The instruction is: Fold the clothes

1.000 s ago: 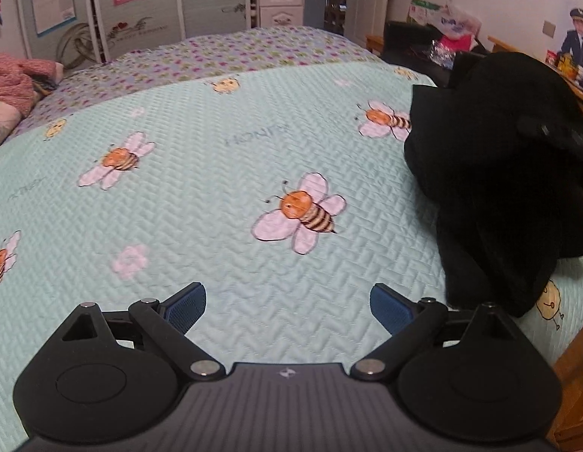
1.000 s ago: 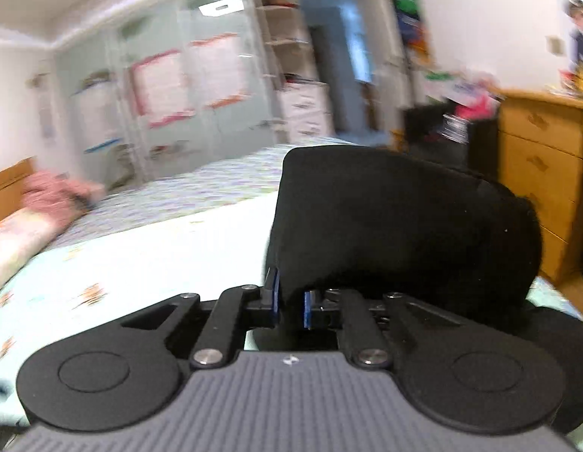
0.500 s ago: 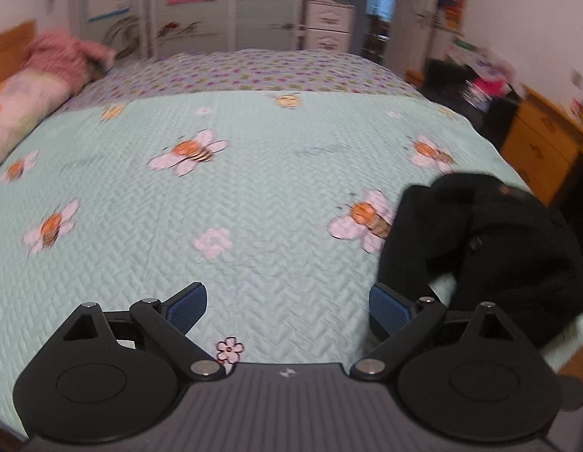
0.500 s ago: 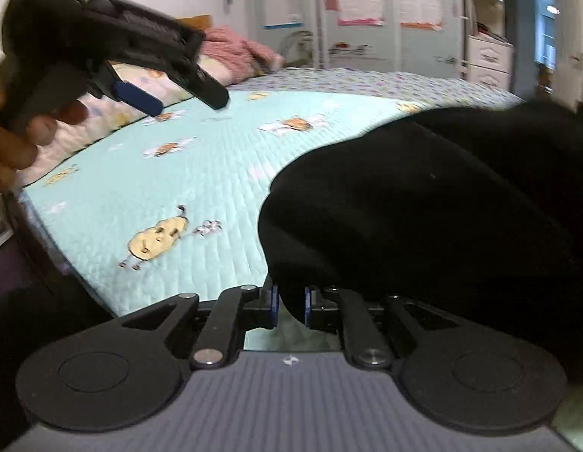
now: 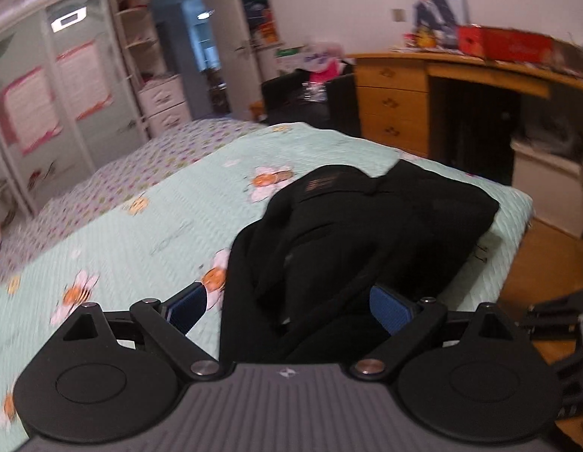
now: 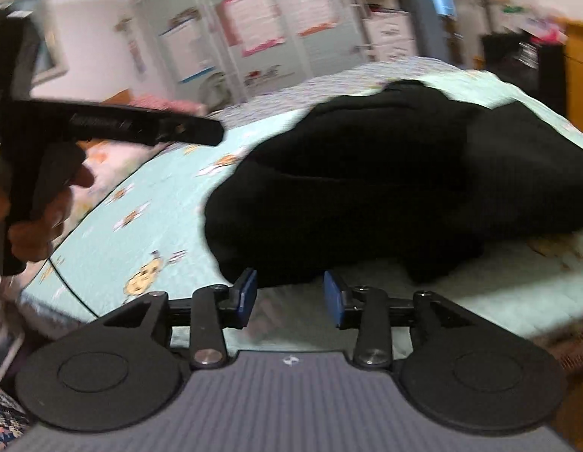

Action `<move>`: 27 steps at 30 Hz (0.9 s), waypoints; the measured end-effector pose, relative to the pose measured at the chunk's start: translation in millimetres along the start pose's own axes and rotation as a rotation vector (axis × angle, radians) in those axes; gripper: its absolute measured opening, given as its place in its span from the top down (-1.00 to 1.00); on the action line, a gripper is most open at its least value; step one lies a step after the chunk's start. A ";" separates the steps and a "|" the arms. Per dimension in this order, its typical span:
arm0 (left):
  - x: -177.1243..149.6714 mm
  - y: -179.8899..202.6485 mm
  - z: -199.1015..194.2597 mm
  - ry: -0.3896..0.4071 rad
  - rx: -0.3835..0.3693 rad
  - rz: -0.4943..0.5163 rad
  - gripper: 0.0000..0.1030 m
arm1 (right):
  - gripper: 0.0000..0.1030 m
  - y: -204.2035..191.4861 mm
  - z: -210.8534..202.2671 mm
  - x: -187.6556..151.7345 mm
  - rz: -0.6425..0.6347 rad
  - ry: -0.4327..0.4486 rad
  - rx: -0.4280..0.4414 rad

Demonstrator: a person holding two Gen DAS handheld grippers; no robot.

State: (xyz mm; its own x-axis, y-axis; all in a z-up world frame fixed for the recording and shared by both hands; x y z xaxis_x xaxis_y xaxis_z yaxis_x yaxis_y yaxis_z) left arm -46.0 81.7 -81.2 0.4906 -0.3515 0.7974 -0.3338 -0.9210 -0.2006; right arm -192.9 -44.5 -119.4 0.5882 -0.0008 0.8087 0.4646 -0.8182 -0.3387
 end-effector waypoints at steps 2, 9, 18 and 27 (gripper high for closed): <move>-1.2 10.0 6.7 -0.005 -0.032 0.038 -0.88 | 0.18 17.4 8.4 -0.4 0.033 0.006 -0.033; -12.9 36.9 54.4 -0.092 -0.083 0.165 -0.80 | 0.05 59.7 41.5 -7.1 0.120 0.049 -0.109; 2.6 9.6 93.5 -0.104 0.097 0.069 0.56 | -0.01 131.6 30.8 -14.2 0.227 0.079 -0.257; -8.1 -104.0 88.3 -0.144 0.276 -0.234 0.68 | -0.30 232.9 76.3 34.8 0.590 0.091 -0.278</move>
State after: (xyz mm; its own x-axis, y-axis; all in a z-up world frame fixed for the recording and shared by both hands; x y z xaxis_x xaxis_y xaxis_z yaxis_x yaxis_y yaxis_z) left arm 55.8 165.5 -117.1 0.6421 -0.1280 0.7559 0.0204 -0.9828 -0.1837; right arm -13.7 -191.2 -206.8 0.6277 -0.5337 0.5667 -0.1142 -0.7832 -0.6112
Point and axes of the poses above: each gripper's, at about its wrist camera, not at the fingertips, and z roughly the way its jaws point, y to its right, x to its top, the point moved 9 cm from there along z, roughly the way its jaws point, and after that the axes turned 2 degrees about -z, right-handed, at the moved point
